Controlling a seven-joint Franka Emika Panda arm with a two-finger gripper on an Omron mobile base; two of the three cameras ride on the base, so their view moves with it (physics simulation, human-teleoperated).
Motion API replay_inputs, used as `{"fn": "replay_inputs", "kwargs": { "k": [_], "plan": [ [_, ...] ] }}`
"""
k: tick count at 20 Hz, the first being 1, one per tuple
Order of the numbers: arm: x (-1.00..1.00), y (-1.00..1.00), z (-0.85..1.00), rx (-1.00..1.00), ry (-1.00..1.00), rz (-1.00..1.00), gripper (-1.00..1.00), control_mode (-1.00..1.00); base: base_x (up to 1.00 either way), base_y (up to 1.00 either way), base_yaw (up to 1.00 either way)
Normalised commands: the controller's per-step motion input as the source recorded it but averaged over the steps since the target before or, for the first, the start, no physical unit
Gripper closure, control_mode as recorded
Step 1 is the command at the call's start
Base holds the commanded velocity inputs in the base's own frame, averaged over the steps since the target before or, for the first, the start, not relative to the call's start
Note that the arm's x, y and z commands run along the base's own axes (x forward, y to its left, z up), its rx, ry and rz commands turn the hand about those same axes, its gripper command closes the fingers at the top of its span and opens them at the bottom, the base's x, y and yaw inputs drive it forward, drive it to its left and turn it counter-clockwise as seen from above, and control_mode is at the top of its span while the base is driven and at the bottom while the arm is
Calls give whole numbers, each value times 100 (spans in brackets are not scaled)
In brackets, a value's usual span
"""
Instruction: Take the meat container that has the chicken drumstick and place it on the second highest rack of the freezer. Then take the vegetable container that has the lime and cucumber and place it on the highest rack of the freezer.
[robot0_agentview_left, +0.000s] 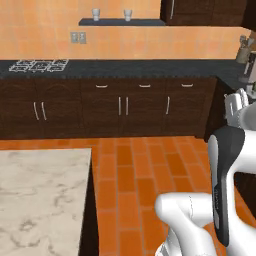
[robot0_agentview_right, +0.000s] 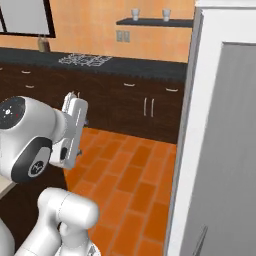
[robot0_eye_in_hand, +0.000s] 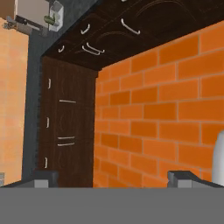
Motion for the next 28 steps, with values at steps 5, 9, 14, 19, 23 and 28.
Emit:
{"fn": "replay_inputs", "kwargs": {
  "k": [5,9,14,19,23,28],
  "plan": [
    [0,0,0,0,0,0,-100,100,100,-5,-18],
    [0,0,0,0,0,0,-100,100,100,-19,-22],
    [0,0,0,0,0,0,-100,100,100,-25,-25],
    [0,0,0,0,0,0,-100,100,100,-26,-30],
    [0,0,0,0,0,0,-100,100,99,-7,-42],
    [0,0,0,0,0,0,-100,100,93,-1,-47]
  ]
}}
